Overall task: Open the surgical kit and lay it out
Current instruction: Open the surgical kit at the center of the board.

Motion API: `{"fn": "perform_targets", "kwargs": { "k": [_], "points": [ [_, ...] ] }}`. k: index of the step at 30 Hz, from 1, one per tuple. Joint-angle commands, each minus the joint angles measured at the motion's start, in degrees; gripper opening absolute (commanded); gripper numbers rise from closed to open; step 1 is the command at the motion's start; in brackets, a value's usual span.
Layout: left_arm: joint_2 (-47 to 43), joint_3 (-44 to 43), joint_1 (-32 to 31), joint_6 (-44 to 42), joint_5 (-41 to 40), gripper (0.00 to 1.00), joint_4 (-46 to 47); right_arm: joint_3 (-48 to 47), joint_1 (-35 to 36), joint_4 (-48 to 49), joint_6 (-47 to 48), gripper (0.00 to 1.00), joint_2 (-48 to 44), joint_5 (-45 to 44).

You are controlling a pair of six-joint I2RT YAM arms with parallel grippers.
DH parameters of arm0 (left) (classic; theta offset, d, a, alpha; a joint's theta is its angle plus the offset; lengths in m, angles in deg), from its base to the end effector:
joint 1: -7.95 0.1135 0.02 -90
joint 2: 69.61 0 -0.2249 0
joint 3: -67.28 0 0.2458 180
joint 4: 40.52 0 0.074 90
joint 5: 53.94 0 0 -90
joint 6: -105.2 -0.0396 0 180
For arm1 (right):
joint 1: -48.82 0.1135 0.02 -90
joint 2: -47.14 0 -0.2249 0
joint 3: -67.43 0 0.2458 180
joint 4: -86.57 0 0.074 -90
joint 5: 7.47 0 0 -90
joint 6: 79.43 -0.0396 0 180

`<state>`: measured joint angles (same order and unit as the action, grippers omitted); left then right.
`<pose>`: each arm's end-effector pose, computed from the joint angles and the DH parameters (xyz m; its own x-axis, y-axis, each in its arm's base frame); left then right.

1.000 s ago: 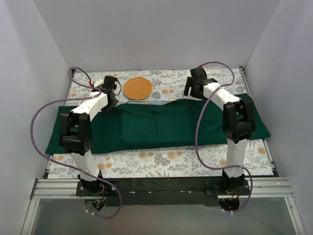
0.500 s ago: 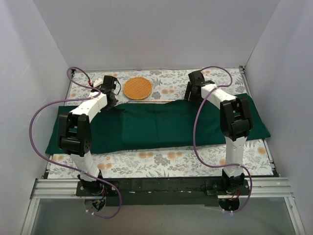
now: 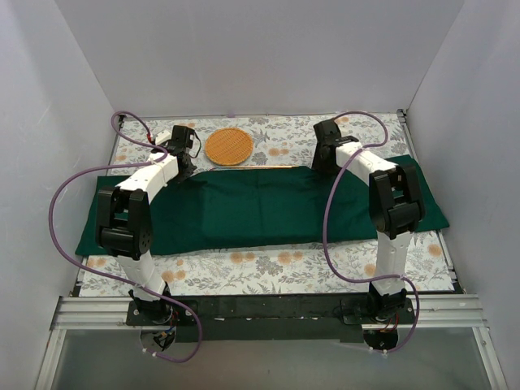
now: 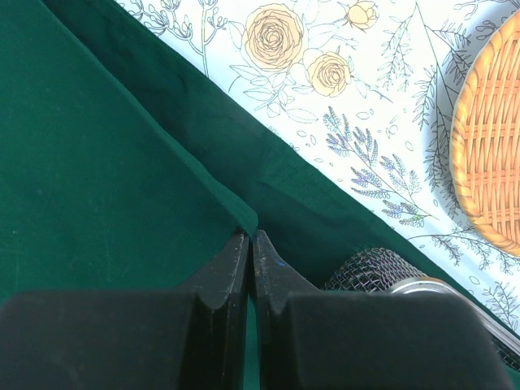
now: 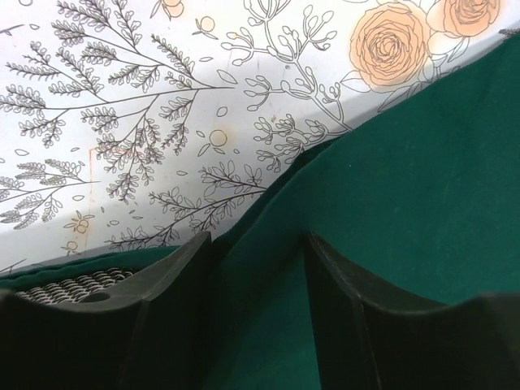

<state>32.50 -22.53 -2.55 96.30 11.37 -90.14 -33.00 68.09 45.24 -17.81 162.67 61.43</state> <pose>0.3561 -0.0492 0.1840 -0.1068 -0.8931 -0.4369 -0.8614 0.3026 -0.4080 0.3970 0.1237 0.1600 -0.7490 0.2079 -0.6291 0.2683 0.9633 -0.0011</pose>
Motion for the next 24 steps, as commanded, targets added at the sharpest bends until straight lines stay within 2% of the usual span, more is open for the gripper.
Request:
{"fn": "perform_targets", "kwargs": {
  "k": [1, 3, 7, 16, 18, 21, 24],
  "points": [
    [-4.1, 0.2, 0.0, -0.8, -2.4, 0.00, 0.6, 0.9, -0.1, -0.8, 0.2, 0.55, -4.1, -2.3],
    [-4.2, 0.2, 0.0, -0.9, -2.5, 0.00, 0.6, 1.1, -0.1, -0.7, 0.3, 0.54, -5.0, -2.4],
    [-4.1, 0.2, 0.0, -0.9, -2.5, 0.00, 0.6, 1.5, -0.2, -0.5, 0.3, 0.45, -6.4, -2.5],
    [-4.5, 0.3, 0.0, -1.1, -3.3, 0.00, 0.6, 3.2, -0.2, 0.1, 0.7, 0.38, -8.7, -1.8],
    [-4.5, 0.4, 0.0, -1.2, -3.4, 0.00, 0.6, 3.6, -0.2, 0.3, 0.7, 0.32, -9.3, -1.7],
    [-4.9, 0.6, 0.0, -1.4, -4.1, 0.00, 0.6, 4.1, -0.2, 0.4, 0.9, 0.10, -10.3, -2.2],
    [-6.0, 0.4, 0.0, -1.7, -5.2, 0.00, 0.1, 5.1, -0.2, 0.2, 1.4, 0.01, -12.0, -2.8]
  ]
}}
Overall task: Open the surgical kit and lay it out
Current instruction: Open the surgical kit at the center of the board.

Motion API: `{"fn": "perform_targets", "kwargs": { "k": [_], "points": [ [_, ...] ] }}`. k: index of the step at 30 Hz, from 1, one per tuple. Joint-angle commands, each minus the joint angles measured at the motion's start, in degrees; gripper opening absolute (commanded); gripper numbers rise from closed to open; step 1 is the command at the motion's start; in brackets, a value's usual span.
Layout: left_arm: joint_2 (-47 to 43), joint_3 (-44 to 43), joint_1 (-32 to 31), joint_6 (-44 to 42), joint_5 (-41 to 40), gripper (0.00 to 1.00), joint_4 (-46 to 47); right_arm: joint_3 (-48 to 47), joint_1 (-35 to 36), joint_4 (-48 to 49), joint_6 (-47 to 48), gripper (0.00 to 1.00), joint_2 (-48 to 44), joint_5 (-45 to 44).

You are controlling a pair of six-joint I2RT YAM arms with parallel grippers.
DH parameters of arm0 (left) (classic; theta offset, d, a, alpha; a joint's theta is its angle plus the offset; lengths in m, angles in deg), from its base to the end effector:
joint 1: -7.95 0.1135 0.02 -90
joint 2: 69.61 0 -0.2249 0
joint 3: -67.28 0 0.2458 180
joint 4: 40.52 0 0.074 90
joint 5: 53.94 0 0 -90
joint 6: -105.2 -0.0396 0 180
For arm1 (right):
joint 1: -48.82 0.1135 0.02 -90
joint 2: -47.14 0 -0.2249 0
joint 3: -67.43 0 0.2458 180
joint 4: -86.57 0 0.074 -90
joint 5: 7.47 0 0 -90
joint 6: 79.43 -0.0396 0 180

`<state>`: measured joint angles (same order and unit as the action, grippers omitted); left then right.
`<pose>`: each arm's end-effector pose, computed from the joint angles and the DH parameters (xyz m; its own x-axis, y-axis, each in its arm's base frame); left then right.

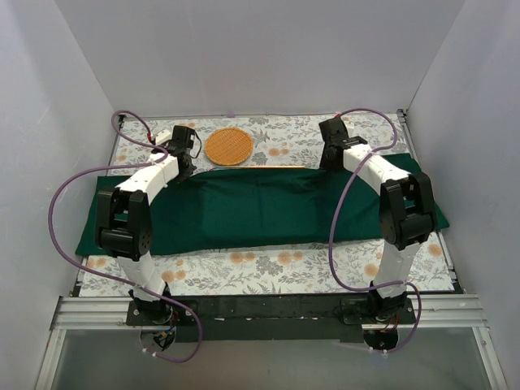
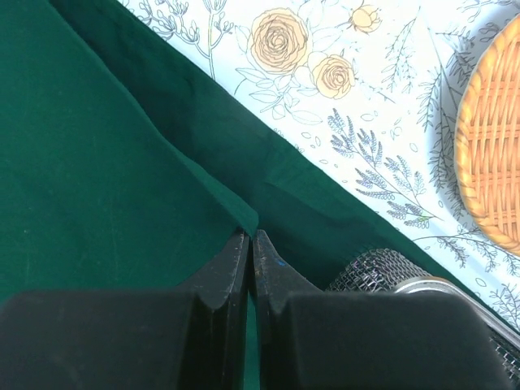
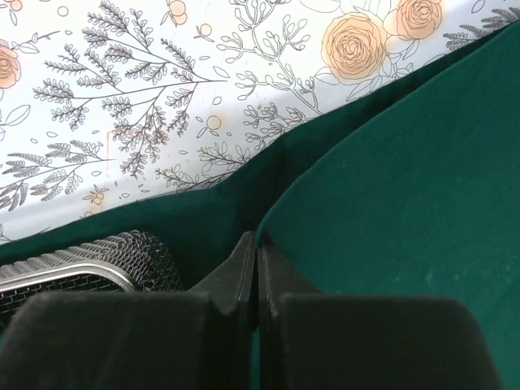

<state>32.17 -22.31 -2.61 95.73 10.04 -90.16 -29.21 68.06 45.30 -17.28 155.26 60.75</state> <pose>0.3550 -0.0485 0.1852 -0.1042 -0.8822 -0.4591 -0.8612 0.3110 -0.4020 0.3805 0.1172 0.1902 -0.7084 0.2122 -0.6732 0.2680 0.9632 0.0216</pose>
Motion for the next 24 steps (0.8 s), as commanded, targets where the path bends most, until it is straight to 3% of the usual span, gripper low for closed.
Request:
{"fn": "perform_targets", "kwargs": {
  "k": [1, 7, 12, 20, 24],
  "points": [
    [-7.4, 0.4, 0.0, -1.2, -4.6, 0.00, 0.3, 1.7, -0.2, 0.3, 1.1, 0.01, -5.7, -2.3],
    [-14.4, 0.9, -0.1, -1.3, -7.8, 0.00, -1.4, 5.1, -0.2, 0.2, 3.0, 0.01, -12.5, -2.7],
    [-25.6, 3.7, -0.2, -1.2, -7.6, 0.00, -4.4, 9.3, -0.1, 0.6, 3.8, 0.01, -20.3, 1.6],
    [-44.7, 8.1, -0.2, 1.2, -3.1, 0.00, -15.7, 17.7, 0.3, -3.6, 9.0, 0.01, -41.1, 10.5],
    [-55.8, 9.5, -0.3, 3.5, 1.1, 0.00, -22.1, 21.8, 0.4, -8.9, 10.4, 0.01, -55.9, 14.5]
  ]
}}
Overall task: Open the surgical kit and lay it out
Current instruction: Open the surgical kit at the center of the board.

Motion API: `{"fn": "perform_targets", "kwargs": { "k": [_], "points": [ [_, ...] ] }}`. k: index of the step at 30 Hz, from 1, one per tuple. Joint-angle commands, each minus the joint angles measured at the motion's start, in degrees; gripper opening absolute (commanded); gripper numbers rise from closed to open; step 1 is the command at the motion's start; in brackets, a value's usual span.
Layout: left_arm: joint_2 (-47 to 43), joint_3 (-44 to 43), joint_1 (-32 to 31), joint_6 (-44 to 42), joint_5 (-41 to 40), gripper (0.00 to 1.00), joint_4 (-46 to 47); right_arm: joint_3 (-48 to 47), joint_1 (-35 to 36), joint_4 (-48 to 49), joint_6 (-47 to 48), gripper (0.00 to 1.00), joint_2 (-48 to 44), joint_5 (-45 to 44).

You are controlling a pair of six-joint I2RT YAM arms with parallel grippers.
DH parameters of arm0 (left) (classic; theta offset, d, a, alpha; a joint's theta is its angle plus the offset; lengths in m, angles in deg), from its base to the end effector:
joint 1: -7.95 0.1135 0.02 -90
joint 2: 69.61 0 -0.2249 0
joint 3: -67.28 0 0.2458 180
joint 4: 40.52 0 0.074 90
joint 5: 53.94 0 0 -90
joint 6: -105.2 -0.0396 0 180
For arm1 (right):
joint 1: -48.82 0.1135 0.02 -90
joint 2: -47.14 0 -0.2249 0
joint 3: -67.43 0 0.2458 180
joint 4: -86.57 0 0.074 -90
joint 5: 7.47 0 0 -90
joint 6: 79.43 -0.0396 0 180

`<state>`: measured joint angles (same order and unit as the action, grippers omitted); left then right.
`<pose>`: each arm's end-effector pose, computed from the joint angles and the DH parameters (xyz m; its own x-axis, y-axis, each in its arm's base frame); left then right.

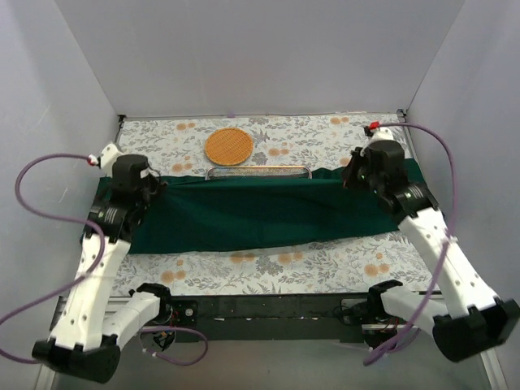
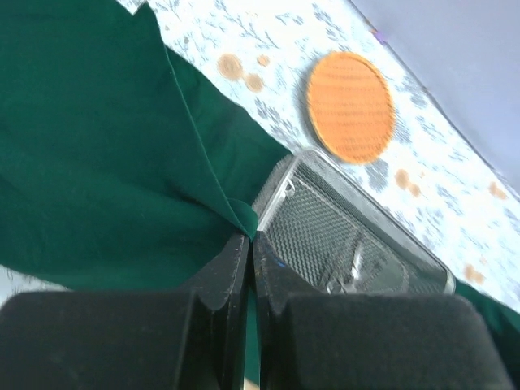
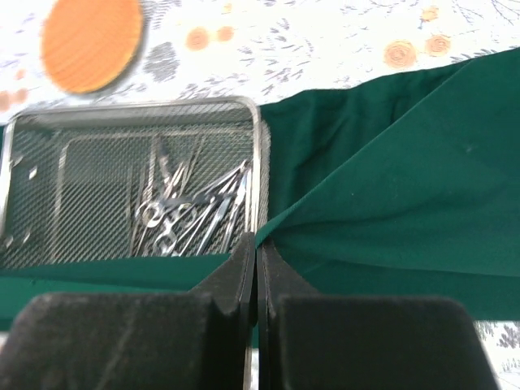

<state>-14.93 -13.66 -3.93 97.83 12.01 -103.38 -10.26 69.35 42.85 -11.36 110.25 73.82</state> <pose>0.1979 -0.0251 0.3401 0.0562 -0.9373 -0.3440 -0.5956 0.2450 -0.7650 0.2409 0.0838 0.3209 -0.5062 0.2046 -0.8378 -0.0364 0.9655 0.2578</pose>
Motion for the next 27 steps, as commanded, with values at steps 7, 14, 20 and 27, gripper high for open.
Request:
{"fn": "perform_targets", "kwargs": {
  "k": [7, 14, 20, 27],
  "points": [
    [-29.1, 3.3, 1.1, 2.3, 15.2, 0.00, -14.1, 10.9, -1.0, -12.8, 2.2, 0.01, -35.0, 16.5],
    [-50.1, 6.6, 1.1, -0.1, 23.3, 0.00, -15.3, 17.3, -1.0, -18.7, -1.6, 0.01, -56.6, 22.6],
    [-60.4, 8.2, 1.2, 4.8, 24.0, 0.20, -20.3, 17.3, -1.0, -26.2, -1.9, 0.11, -69.2, 25.0],
    [-60.5, 6.6, 1.2, 2.2, 25.8, 0.68, -19.7, 16.2, -0.9, -30.9, -1.6, 0.53, -71.9, 25.6]
  ]
}}
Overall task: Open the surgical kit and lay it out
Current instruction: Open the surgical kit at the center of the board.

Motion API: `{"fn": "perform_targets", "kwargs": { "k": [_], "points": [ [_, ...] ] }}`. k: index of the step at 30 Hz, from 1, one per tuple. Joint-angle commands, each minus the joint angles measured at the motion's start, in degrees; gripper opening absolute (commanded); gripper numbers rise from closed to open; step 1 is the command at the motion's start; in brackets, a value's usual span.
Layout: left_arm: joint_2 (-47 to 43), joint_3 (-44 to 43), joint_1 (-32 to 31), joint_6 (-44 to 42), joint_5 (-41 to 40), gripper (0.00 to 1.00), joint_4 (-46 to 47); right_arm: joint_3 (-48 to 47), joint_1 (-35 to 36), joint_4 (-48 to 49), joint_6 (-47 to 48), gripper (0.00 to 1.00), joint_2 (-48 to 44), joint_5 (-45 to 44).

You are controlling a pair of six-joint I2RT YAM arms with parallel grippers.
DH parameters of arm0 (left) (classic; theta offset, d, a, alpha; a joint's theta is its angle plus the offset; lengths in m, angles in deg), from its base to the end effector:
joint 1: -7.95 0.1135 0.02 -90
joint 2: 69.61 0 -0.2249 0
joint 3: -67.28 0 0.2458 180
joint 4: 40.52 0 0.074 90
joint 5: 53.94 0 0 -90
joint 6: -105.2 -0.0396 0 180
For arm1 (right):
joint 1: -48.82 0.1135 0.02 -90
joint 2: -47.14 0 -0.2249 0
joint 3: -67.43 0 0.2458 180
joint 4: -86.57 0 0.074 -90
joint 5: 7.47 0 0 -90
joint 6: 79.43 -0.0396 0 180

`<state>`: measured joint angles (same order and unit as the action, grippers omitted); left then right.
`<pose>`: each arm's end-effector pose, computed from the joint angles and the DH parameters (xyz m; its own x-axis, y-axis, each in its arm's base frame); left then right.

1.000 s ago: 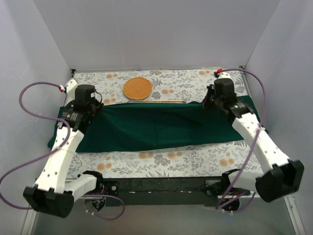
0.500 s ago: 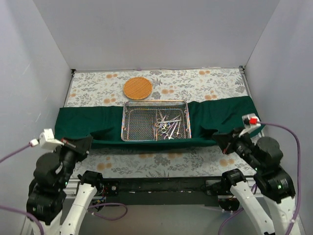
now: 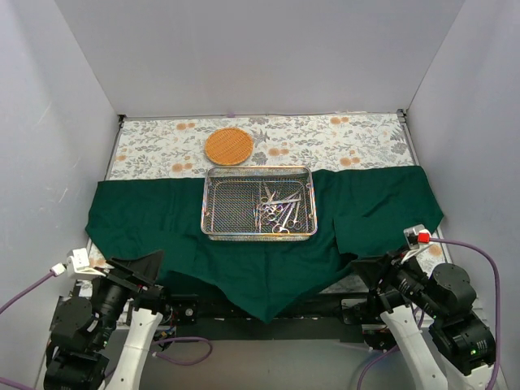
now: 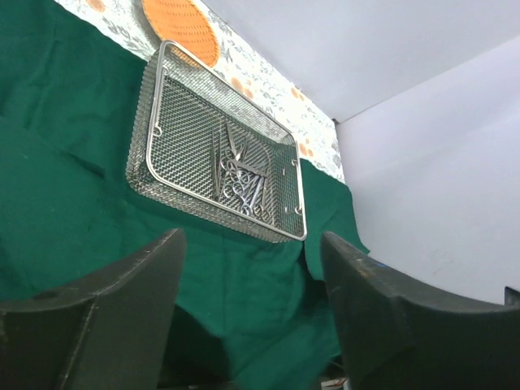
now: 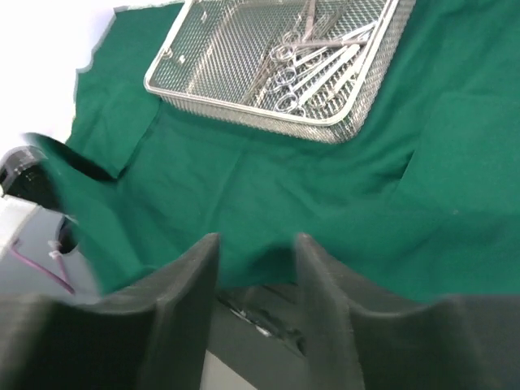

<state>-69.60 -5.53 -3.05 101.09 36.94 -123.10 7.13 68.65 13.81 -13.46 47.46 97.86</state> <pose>-0.0200 0.0033 0.3291 -0.2171 -0.9738 -0.0680 -0.1516 0.1025 -0.9831 0.0223 0.0192 0.3028 -0.4220 0.2653 -0.8669 -0.4356 0.7793 0.4505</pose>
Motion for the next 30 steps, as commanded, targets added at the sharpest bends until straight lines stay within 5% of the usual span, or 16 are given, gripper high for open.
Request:
{"fn": "perform_targets", "kwargs": {
  "k": [1, 8, 18, 30],
  "points": [
    [-5.5, -1.4, 0.4, -1.3, 0.4, 0.76, 1.4, -1.2, -0.2, -1.5, 0.7, 0.57, -8.7, 1.7],
    [1.5, 3.0, 0.4, -0.5, -2.8, 0.90, 9.8, -0.8, -0.3, 4.6, 1.0, 0.81, -0.6, -2.9],
    [26.0, 14.5, 0.3, -0.3, -2.1, 0.98, 27.9, 0.5, -0.3, 14.1, 1.9, 0.85, 31.7, -17.3],
    [59.1, 12.2, 0.5, -1.7, -9.6, 0.96, 46.0, 1.5, -5.6, 38.5, 2.3, 0.82, 60.8, -24.5]
  ]
}}
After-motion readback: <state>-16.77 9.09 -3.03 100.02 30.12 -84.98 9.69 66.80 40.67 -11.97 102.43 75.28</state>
